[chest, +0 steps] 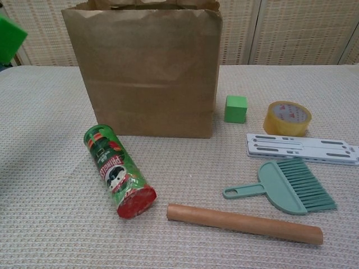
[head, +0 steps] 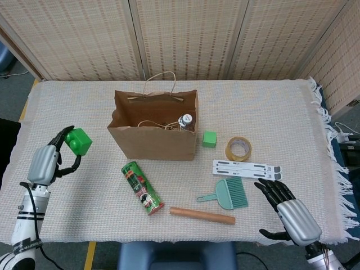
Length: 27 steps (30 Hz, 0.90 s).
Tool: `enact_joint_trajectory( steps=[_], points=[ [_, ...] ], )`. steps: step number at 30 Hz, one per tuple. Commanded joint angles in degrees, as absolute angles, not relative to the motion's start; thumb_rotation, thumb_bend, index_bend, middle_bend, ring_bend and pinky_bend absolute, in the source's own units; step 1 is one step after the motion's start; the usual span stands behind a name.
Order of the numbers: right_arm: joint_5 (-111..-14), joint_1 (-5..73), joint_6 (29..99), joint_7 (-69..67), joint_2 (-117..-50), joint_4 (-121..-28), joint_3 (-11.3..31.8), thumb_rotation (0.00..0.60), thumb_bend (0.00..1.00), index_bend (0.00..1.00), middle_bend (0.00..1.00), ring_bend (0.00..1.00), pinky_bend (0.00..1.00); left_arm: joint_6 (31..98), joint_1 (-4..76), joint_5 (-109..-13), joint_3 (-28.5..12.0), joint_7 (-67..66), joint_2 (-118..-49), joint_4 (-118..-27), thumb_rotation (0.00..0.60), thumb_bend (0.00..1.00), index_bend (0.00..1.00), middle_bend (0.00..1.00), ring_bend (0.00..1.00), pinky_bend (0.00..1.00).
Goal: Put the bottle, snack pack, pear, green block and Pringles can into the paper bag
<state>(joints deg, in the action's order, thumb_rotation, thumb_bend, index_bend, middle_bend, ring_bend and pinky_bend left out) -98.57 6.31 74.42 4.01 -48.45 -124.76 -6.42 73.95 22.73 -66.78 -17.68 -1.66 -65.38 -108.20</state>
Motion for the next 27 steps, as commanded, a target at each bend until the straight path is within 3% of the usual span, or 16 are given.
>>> enact_joint_trajectory(
  steps=[1,12,24,27],
  points=[
    [-98.57,6.28,74.32,4.24,-48.56,-124.70,-6.49,0.600,0.01,0.00,0.00,0.00,0.00,74.80,27.09,-58.82,-25.65,0.12,-65.19,-113.82,0.600,0.64,0.62,0.58,0.54,0.68],
    [-97.24,6.65,73.66,4.29,-48.74,-124.34,-6.15,0.600,0.01,0.00,0.00,0.00,0.00,72.51,40.37,-49.88,-31.59,-10.07,-71.86,-113.53,0.600,0.64,0.61,0.59,0.54,0.69],
    [-95.62,7.22,73.15,3.47,-48.55,-123.97,-5.52,0.600,0.01,0.00,0.00,0.00,0.00,70.38,50.25,-46.66,-28.33,-19.95,-80.41,-104.51,0.600,0.63,0.61,0.59,0.53,0.67],
    [-95.26,7.32,73.00,3.48,-48.56,-123.92,-5.43,0.600,0.01,0.00,0.00,0.00,0.00,69.66,51.27,-46.90,-26.82,-21.61,-81.32,-103.15,0.600,0.60,0.55,0.55,0.48,0.64]
  ],
)
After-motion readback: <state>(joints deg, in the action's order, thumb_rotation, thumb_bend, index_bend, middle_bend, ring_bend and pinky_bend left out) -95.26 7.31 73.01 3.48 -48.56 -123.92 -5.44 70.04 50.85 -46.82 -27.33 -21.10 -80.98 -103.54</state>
